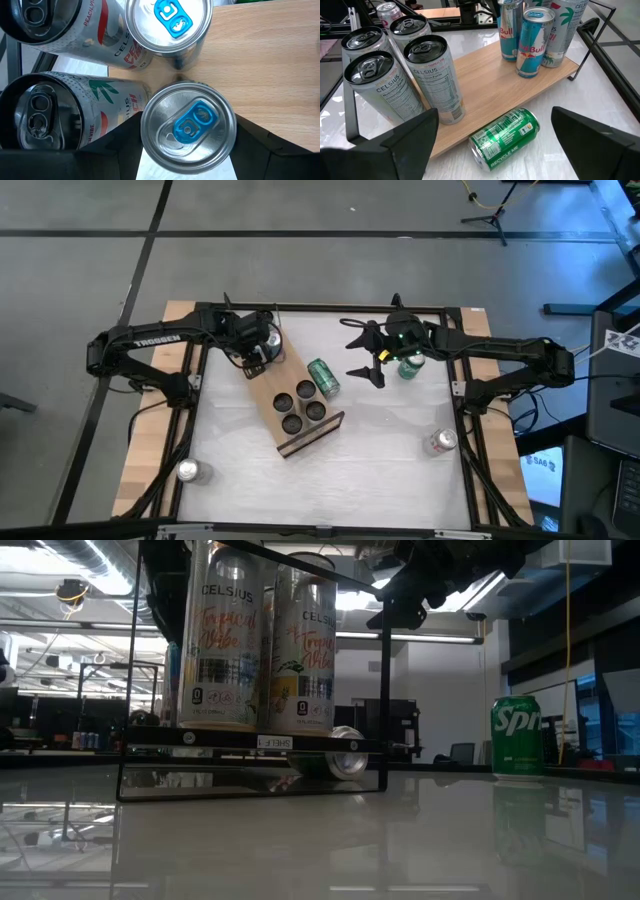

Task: Place canned beverage on shelf
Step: Put the white blue soda can on the shelf aligned with the other white blue soda can

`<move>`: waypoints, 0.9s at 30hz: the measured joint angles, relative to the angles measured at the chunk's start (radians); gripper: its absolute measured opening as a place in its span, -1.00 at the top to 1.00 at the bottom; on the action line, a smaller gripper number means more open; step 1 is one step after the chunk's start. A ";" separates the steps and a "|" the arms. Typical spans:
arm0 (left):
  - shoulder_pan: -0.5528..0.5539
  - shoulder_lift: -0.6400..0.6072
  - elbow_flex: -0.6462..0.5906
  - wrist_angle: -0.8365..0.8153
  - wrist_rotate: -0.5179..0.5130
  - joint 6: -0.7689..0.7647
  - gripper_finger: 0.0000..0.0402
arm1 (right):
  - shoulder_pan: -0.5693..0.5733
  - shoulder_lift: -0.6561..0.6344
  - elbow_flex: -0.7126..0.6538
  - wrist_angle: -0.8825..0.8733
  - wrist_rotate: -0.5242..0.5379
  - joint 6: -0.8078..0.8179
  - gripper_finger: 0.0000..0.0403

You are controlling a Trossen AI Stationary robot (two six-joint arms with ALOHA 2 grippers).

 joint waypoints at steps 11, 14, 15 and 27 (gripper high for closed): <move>0.000 0.000 0.000 0.001 -0.002 -0.002 -0.32 | 0.000 0.000 0.000 0.000 0.000 0.000 -0.89; 0.000 0.000 0.000 0.002 -0.008 -0.002 -0.41 | 0.000 0.000 0.000 0.000 0.000 0.000 -0.89; 0.000 0.000 0.000 0.002 -0.010 -0.003 -0.44 | 0.000 0.000 0.000 0.000 0.000 0.000 -0.89; 0.000 0.000 0.000 0.002 -0.032 -0.007 -0.46 | 0.000 0.000 0.000 0.000 0.000 0.000 -0.89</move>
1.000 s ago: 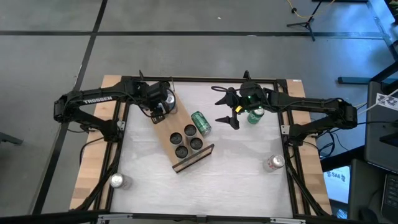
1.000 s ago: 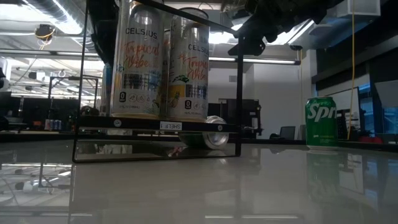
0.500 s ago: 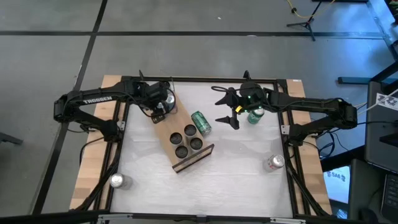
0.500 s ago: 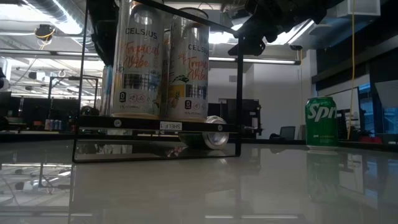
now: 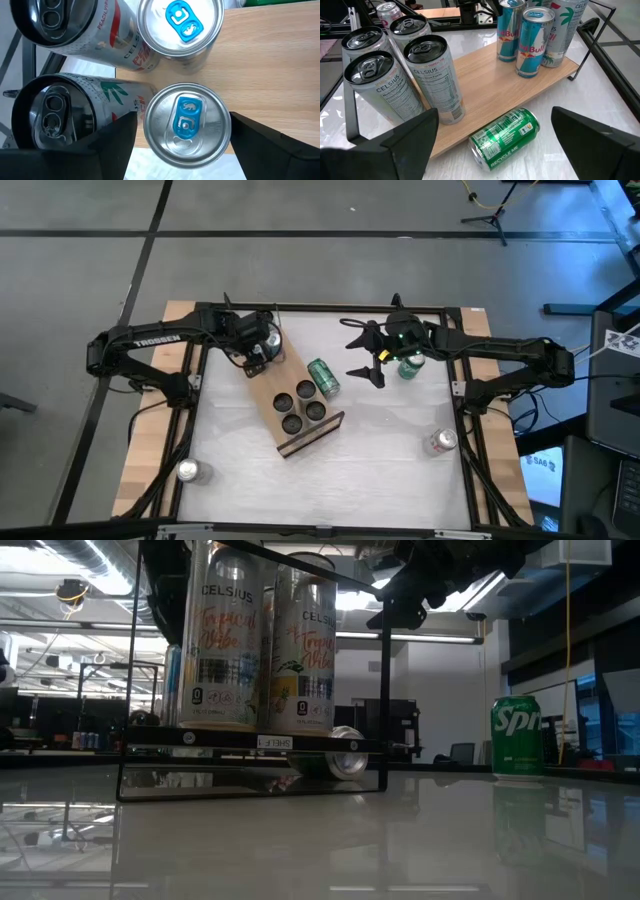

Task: Place canned beverage on shelf
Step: Put the white blue soda can on the shelf aligned with the other white blue soda can

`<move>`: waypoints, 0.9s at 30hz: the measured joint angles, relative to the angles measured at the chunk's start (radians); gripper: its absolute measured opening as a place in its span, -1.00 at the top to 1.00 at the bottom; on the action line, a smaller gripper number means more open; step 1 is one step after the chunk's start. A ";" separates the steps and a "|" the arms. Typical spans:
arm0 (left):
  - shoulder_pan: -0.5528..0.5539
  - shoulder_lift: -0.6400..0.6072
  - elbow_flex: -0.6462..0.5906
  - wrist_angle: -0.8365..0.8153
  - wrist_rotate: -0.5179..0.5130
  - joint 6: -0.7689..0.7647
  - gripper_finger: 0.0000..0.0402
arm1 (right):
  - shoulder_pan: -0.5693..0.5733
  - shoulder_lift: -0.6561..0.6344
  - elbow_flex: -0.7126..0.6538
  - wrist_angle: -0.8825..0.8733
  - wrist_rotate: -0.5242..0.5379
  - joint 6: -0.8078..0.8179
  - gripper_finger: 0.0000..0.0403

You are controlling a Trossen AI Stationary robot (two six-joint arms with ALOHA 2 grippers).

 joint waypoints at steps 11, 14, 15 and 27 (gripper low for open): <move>0.000 0.000 0.000 0.000 0.000 -0.105 -0.46 | 0.000 0.000 0.000 0.000 0.000 0.000 -0.89; 0.000 0.000 0.000 0.000 0.000 -0.146 -0.46 | 0.000 0.000 0.000 0.000 0.000 0.000 -0.89; 0.000 0.000 0.000 0.000 0.001 -0.160 -0.46 | 0.000 0.000 0.000 0.000 0.000 0.000 -0.89; 0.000 0.000 0.000 0.000 0.006 -0.289 -0.46 | 0.000 0.000 0.000 0.000 0.000 0.000 -0.89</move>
